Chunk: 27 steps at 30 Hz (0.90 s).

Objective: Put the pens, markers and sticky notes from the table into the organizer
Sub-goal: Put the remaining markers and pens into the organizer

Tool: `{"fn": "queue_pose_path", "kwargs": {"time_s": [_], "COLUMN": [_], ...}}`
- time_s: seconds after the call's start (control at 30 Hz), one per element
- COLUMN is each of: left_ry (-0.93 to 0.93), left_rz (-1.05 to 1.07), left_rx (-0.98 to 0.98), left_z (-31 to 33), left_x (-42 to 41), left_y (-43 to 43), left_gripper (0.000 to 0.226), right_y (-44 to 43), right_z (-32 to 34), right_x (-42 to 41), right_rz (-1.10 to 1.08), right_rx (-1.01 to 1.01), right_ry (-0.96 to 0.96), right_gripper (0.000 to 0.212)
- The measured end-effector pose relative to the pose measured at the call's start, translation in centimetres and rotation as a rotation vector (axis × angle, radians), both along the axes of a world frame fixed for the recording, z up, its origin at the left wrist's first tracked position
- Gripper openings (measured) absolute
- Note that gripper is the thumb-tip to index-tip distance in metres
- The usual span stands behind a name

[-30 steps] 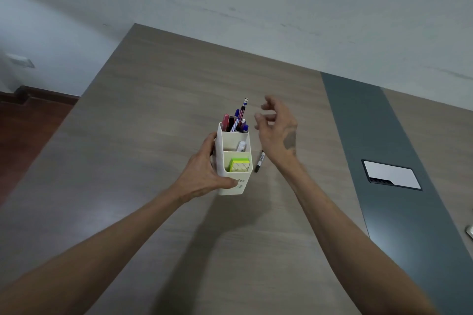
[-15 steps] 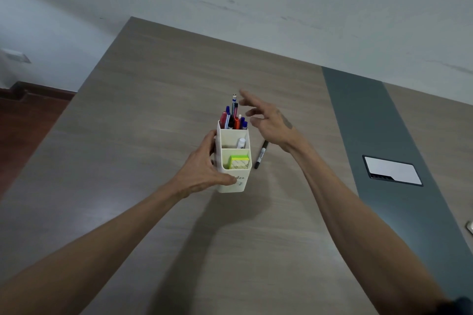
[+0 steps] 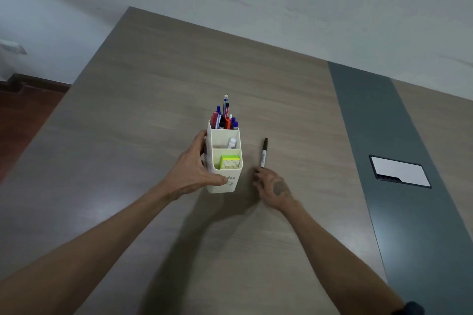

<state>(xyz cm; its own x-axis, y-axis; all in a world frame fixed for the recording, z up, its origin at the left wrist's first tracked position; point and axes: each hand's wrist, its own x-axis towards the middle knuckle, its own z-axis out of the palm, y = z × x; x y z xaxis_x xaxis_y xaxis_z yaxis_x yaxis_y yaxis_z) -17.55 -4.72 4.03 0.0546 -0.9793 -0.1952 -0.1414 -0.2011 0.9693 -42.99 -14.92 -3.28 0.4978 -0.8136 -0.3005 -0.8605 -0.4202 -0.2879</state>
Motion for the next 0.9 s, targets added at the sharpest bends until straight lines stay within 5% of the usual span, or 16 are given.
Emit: {"fn": "queue_pose_path", "kwargs": {"time_s": [0.17,0.53,0.73,0.9], "left_ry": [-0.014,-0.032,-0.044,-0.053], "left_rz": [-0.002,0.029,0.039,0.019], "left_rx": [0.0,0.012,0.013,-0.016], "left_z": [-0.4,-0.2,0.5,2.1], "left_x": [0.4,1.7,2.1,1.8], "left_y": [0.3,1.1,1.4,1.0], "left_gripper": [0.108,0.102,0.111,0.115], "right_y": [-0.1,-0.9,-1.7,-2.0], "right_z": [0.3,-0.7,6.7,18.7], "right_x": [-0.1,0.6,2.7,4.8], "right_rz": [-0.275,-0.573,-0.561,-0.459], "right_rx": [-0.192,-0.023,-0.275,-0.403], "right_ry": [-0.118,-0.154,-0.727,-1.115], "right_gripper": [0.02,0.048,0.016,0.026]}}
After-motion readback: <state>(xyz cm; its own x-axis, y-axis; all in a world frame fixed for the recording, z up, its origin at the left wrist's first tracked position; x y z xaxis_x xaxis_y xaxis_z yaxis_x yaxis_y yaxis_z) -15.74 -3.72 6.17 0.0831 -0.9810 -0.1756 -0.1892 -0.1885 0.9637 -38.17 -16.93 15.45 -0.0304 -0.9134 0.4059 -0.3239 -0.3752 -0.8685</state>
